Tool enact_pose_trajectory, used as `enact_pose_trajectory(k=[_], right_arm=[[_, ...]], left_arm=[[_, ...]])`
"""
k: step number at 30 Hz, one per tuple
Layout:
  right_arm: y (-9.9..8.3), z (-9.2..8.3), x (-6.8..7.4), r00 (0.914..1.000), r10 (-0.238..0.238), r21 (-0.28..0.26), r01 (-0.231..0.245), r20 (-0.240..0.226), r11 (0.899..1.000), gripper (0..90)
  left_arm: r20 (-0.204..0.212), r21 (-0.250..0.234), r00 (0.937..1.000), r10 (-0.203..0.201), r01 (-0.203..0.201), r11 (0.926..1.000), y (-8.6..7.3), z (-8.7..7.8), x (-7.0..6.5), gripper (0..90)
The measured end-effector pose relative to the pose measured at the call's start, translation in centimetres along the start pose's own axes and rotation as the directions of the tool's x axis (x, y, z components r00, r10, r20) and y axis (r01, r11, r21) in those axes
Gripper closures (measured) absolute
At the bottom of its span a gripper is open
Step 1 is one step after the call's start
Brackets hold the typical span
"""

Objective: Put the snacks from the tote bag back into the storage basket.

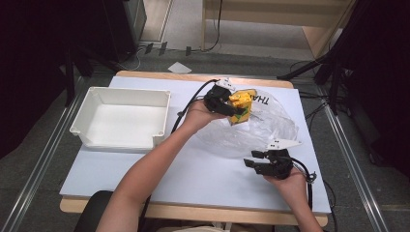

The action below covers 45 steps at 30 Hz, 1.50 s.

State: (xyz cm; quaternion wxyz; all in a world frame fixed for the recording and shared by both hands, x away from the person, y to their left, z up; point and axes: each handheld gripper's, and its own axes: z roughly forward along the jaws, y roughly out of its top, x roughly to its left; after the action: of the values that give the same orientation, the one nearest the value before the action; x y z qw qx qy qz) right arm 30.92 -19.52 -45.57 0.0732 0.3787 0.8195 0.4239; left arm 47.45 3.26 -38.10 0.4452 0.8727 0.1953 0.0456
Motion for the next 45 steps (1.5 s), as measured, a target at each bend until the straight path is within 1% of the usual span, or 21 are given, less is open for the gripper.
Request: enact_pose_trajectory(k=[5,7,9,11,12,13,15,16,18,19,21,23,25,27,31,35,39,42,45], right_arm=[[0.0,0.1,0.1,1.0000,-0.008,-0.002,0.008,-0.005,1.000,51.2],[0.0,0.1,0.1,1.0000,0.001,-0.002,-0.001,-0.006,1.000,51.2],[0.0,0.0,0.3,1.0000,-0.004,-0.005,0.004,-0.004,1.000,51.2],[0.0,-0.1,0.4,1.0000,-0.005,-0.008,0.005,-0.005,1.000,51.2],[0.0,-0.1,0.5,1.0000,-0.002,-0.008,0.002,-0.005,1.000,51.1],[-0.1,-0.1,0.6,0.9999,-0.013,-0.011,0.013,-0.003,1.000,51.1],[-0.1,0.0,0.7,1.0000,-0.007,-0.008,0.007,-0.004,1.000,51.1],[-0.1,0.0,0.8,1.0000,-0.005,-0.006,0.005,-0.006,1.000,51.1],[-0.1,0.2,0.9,0.9999,-0.009,-0.002,0.009,-0.009,1.000,50.8],[-0.1,0.3,1.0,0.9998,-0.020,-0.001,0.020,-0.010,1.000,50.6],[-0.3,0.3,1.1,0.9996,-0.026,0.002,0.026,-0.007,1.000,50.5],[-0.4,0.3,1.1,0.9995,-0.025,-0.010,0.025,-0.017,1.000,50.5],[-0.4,0.1,1.2,0.9996,-0.019,-0.014,0.019,-0.018,1.000,50.5],[-0.4,0.1,1.1,0.9996,-0.024,-0.018,0.024,-0.018,1.000,50.3],[-0.6,0.2,1.0,0.9997,-0.020,-0.014,0.019,-0.013,1.000,50.1],[-0.7,0.0,0.8,0.9998,-0.016,-0.023,0.016,-0.013,1.000,50.0],[-0.7,0.0,0.9,0.9997,-0.015,-0.017,0.015,-0.017,1.000,50.0],[-0.7,0.1,0.9,0.9996,-0.021,-0.013,0.021,-0.018,1.000,49.9],[-0.7,0.2,0.9,0.9995,-0.026,-0.010,0.025,-0.020,1.000,49.9]], left_arm=[[0.001,0.000,1.0000,0.009,-0.009,1.0000,0.0,-1.3,-0.3,52.7],[0.004,0.002,1.0000,-0.003,0.003,1.0000,0.0,-1.8,-0.3,52.7],[0.007,-0.008,0.9999,-0.007,0.007,0.9999,-0.1,-2.4,-0.3,52.7],[0.005,0.000,1.0000,-0.001,0.001,1.0000,-0.1,-3.0,-0.4,52.6],[0.003,0.001,1.0000,-0.006,0.006,1.0000,-0.3,-3.4,-0.4,52.6],[0.007,0.001,0.9999,-0.007,0.007,1.0000,-0.4,-3.6,-0.4,52.7],[0.008,-0.001,0.9998,-0.016,0.016,0.9999,-0.7,-4.2,-0.6,52.7],[0.010,0.000,0.9999,-0.013,0.013,0.9999,-0.8,-4.5,-0.6,52.6],[0.004,0.005,0.9998,-0.017,0.017,0.9998,-1.0,-5.0,-0.7,52.6],[0.003,0.002,0.9996,-0.029,0.029,0.9996,-1.1,-5.2,-0.6,52.6],[0.010,0.005,0.9992,-0.039,0.039,0.9992,-1.2,-5.5,-0.5,52.6],[0.011,0.013,0.9994,-0.034,0.033,0.9994,-1.3,-5.9,-0.5,52.5],[0.007,0.014,0.9995,-0.032,0.032,0.9994,-1.4,-6.2,-0.6,52.5],[0.007,0.019,0.9997,-0.024,0.024,0.9995,-1.4,-6.6,-0.5,52.5],[0.012,0.013,0.9994,-0.034,0.033,0.9994,-1.5,-7.0,-0.3,52.6],[0.006,0.020,0.9995,-0.031,0.031,0.9993,-1.7,-7.4,-0.3,52.5],[0.013,0.025,0.9993,-0.036,0.036,0.9991,-2.1,-7.8,-0.1,52.5],[0.006,0.031,0.9996,-0.029,0.029,0.9991,-2.4,-8.0,-0.1,52.5],[0.006,0.029,0.9994,-0.035,0.034,0.9990,-2.5,-8.3,-0.1,52.5]])
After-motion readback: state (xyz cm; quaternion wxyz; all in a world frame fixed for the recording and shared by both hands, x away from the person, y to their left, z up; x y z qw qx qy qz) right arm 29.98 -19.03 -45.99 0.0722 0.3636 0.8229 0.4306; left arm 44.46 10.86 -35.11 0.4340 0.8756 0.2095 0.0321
